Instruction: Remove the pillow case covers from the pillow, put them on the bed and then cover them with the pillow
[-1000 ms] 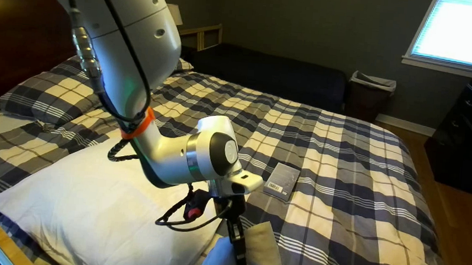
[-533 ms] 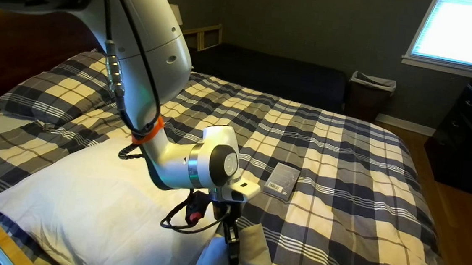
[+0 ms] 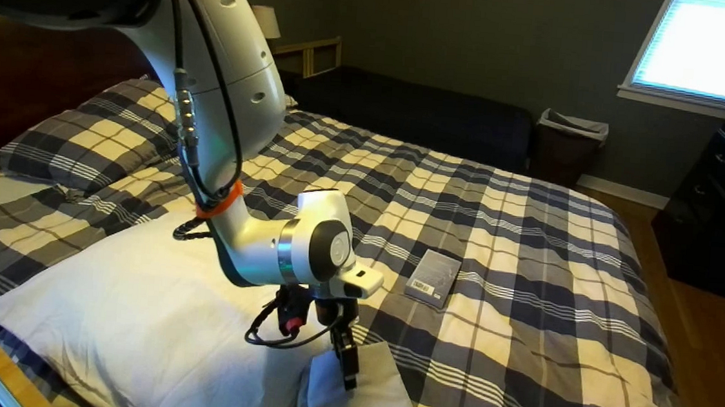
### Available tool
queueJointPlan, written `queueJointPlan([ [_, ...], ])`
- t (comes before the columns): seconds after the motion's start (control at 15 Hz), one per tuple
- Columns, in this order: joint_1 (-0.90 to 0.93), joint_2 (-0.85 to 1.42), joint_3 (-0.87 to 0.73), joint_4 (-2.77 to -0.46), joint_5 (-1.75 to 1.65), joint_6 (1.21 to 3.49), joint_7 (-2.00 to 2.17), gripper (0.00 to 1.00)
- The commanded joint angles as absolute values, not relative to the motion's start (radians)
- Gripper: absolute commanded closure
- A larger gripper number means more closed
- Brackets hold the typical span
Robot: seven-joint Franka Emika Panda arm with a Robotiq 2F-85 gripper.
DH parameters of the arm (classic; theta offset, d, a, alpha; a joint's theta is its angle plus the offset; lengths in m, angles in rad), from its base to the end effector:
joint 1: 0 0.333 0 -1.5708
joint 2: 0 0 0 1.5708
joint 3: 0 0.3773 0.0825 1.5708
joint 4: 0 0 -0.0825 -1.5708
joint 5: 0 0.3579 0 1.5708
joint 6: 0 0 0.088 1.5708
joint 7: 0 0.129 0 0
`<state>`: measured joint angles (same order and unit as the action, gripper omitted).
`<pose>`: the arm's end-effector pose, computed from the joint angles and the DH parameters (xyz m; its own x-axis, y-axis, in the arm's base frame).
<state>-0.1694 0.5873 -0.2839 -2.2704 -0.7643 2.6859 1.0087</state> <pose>0.4715 -0.2185 0.1466 0.7738 -0.6260 0.0963 -0.5974 -0.6708 0.4396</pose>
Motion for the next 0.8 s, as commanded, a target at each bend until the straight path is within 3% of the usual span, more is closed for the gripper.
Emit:
queueJointPlan([
  [0.0, -0.084, 0.539, -0.319, -2.354, -0.761, 2.771, 0.978, 0.05],
  [0.07, -0.062, 0.53, -0.328, -2.371, -0.766, 2.791, 0.98, 0.01],
  [0.33, -0.04, 0.473, -0.302, -2.448, -0.719, 2.855, 0.907, 0.0],
  [0.73, -0.192, 0.426, -0.113, -2.539, -0.418, 2.901, 0.547, 0.0],
])
